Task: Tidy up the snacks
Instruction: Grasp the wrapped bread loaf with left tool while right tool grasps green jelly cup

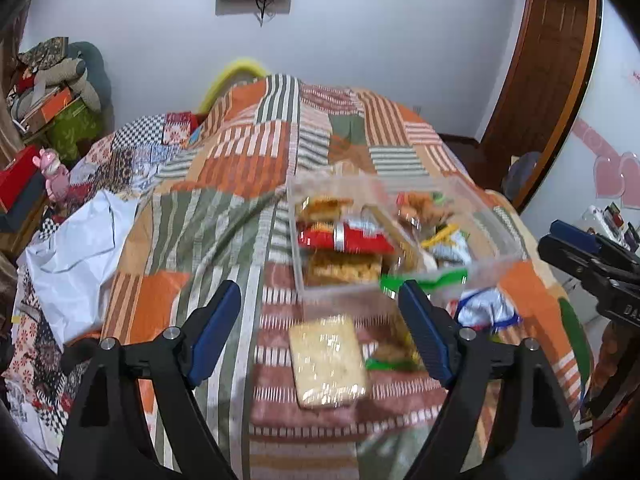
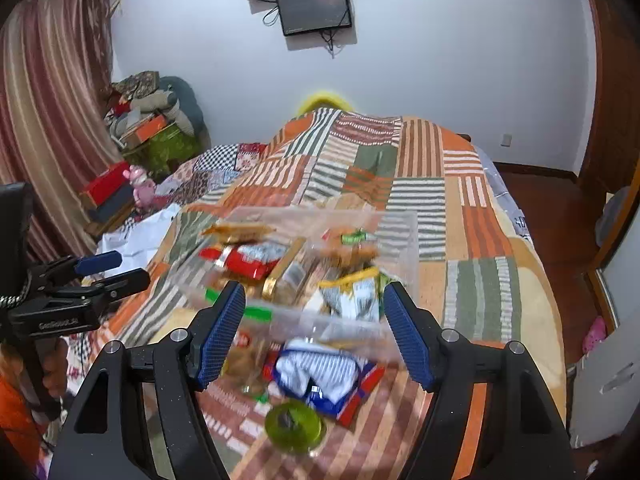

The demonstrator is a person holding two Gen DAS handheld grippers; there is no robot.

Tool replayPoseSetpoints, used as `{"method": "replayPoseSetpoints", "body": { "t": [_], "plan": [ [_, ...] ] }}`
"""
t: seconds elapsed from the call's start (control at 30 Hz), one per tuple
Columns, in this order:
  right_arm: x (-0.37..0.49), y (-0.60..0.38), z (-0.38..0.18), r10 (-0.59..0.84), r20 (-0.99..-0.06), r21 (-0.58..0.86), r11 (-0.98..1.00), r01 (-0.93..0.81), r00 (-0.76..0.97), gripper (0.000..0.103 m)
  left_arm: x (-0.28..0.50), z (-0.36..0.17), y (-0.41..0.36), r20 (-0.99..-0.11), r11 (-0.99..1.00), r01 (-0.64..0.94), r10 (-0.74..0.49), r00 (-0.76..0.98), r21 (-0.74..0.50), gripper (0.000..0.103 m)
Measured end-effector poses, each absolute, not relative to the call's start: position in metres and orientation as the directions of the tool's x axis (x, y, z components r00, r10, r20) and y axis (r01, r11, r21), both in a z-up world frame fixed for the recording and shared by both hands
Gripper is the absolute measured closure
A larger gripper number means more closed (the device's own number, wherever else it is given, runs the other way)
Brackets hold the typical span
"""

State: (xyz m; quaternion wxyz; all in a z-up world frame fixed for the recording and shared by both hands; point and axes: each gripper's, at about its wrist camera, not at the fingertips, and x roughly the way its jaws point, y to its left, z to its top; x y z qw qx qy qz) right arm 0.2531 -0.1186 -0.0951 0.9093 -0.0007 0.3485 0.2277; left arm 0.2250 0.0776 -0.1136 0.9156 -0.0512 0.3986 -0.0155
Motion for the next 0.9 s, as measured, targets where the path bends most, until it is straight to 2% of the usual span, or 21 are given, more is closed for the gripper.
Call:
{"method": "replayPoseSetpoints", "body": {
  "t": [0.4, 0.83, 0.9],
  "plan": [
    [0.228, -0.126, -0.136, 0.41, -0.712, 0.195, 0.895, -0.401, 0.569, 0.034, 0.213, -0.164, 0.068, -0.811, 0.993, -0.013, -0.09, 0.578, -0.119, 0.021],
    [0.216, -0.113, -0.174, 0.42, -0.774, 0.217, 0.879, -0.425, 0.474, 0.034, 0.223, -0.197, 0.059, -0.851, 0.993, 0.008, -0.106, 0.514, -0.118, 0.021],
    [0.216, -0.112, -0.177, 0.418, -0.777, 0.214, 0.878, -0.428, 0.471, 0.036, 0.226, -0.201, 0.06, -0.854, 0.992, 0.005, -0.108, 0.508, -0.123, 0.021]
  ]
}}
